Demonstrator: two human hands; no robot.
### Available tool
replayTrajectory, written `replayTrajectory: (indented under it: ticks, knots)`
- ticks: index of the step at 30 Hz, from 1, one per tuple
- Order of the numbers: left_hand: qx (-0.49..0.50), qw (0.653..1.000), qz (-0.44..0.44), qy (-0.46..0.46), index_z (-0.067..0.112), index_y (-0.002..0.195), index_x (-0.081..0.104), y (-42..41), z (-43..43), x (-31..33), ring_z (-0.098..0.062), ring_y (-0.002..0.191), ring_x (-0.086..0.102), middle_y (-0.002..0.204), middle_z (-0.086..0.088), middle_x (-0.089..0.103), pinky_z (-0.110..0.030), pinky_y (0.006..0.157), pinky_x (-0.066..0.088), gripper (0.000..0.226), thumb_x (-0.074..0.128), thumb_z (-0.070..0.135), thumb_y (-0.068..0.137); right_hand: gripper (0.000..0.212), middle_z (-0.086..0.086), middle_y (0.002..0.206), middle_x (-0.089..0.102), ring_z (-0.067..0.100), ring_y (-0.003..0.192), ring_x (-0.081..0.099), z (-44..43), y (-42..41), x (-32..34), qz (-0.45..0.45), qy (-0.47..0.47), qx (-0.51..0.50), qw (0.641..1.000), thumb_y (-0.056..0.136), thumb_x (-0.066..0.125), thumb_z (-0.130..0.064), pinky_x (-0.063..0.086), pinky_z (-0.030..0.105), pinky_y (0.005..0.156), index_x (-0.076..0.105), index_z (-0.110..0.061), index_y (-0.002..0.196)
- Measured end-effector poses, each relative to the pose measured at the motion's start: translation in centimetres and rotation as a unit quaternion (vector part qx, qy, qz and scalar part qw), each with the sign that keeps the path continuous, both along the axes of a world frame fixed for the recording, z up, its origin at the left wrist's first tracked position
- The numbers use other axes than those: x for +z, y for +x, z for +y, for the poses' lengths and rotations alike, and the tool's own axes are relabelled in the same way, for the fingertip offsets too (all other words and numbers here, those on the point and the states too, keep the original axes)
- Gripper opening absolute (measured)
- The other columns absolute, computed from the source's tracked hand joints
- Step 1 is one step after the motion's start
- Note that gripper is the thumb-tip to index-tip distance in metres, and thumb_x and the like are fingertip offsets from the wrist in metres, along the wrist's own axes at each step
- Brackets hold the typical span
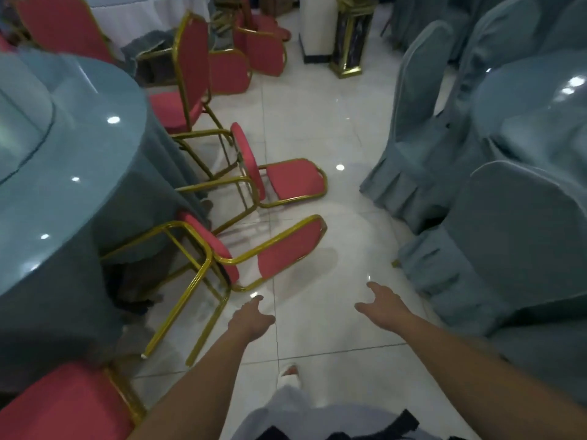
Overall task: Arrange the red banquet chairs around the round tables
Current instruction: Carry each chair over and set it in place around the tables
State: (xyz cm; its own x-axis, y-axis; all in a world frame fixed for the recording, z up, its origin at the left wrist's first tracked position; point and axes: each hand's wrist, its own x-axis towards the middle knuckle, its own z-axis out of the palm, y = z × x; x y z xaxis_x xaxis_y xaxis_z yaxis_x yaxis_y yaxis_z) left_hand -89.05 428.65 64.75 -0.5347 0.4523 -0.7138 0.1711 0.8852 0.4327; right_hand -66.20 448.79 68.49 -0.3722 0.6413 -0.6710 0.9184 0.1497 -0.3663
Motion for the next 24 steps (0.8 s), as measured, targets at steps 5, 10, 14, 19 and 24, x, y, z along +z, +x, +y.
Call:
replayTrajectory:
  ticks: [5,10,14,19,24]
  knots:
    - [-0.099,0.994,0.03,-0.034,0.025,0.148,0.036,-4.4,8.1,-0.7,-0.029,0.123,0.051,0.139,-0.006,0.05,-0.042,0.103,0.044,0.075,0.064,0.034,0.079,0.082,0.007,0.158,0.026,0.031,0.141,0.032,5.2,-2.1,-0.4,-0.046,0.01,0.041,0.998,0.089,0.061,-0.053,0.031,0.048,0.113,0.022,-0.025,0.155]
    - [-0.157,0.982,0.075,-0.071,0.019,0.147,0.037,-8.0,16.9,-2.3,-0.032,0.128,0.045,0.142,-0.009,0.047,-0.038,0.101,0.042,0.072,0.061,0.037,0.081,0.077,0.006,0.156,0.031,0.03,0.138,0.038,13.0,-5.6,-3.2,-0.09,0.009,0.049,0.995,0.09,0.058,-0.056,0.035,0.045,0.111,0.024,-0.025,0.153]
    - [-0.143,0.981,0.089,-0.095,0.019,0.149,0.034,-11.4,23.1,-3.4,-0.033,0.134,0.041,0.148,-0.01,0.043,-0.044,0.106,0.04,0.074,0.061,0.038,0.082,0.078,0.007,0.157,0.029,0.031,0.138,0.037,21.6,-10.6,-6.1,-0.084,-0.012,0.076,0.993,0.09,0.057,-0.056,0.034,0.047,0.112,0.024,-0.025,0.153]
    - [-0.088,0.984,0.06,-0.141,0.022,0.147,0.037,-15.1,29.9,-4.0,-0.034,0.128,0.047,0.143,-0.011,0.048,-0.044,0.104,0.042,0.068,0.059,0.031,0.084,0.082,0.009,0.151,0.037,0.033,0.134,0.043,31.5,-16.6,-9.4,-0.052,-0.094,0.048,0.993,0.083,0.067,-0.054,0.038,0.047,0.108,0.03,-0.023,0.151]
    - [-0.046,0.992,0.028,-0.111,0.019,0.143,0.044,-16.7,37.5,-6.8,-0.033,0.123,0.052,0.136,-0.012,0.054,-0.04,0.103,0.042,0.065,0.064,0.029,0.083,0.092,0.011,0.151,0.041,0.031,0.132,0.046,39.8,-20.0,-13.8,-0.041,-0.143,-0.028,0.989,0.075,0.08,-0.044,0.042,0.038,0.104,0.034,-0.016,0.15]
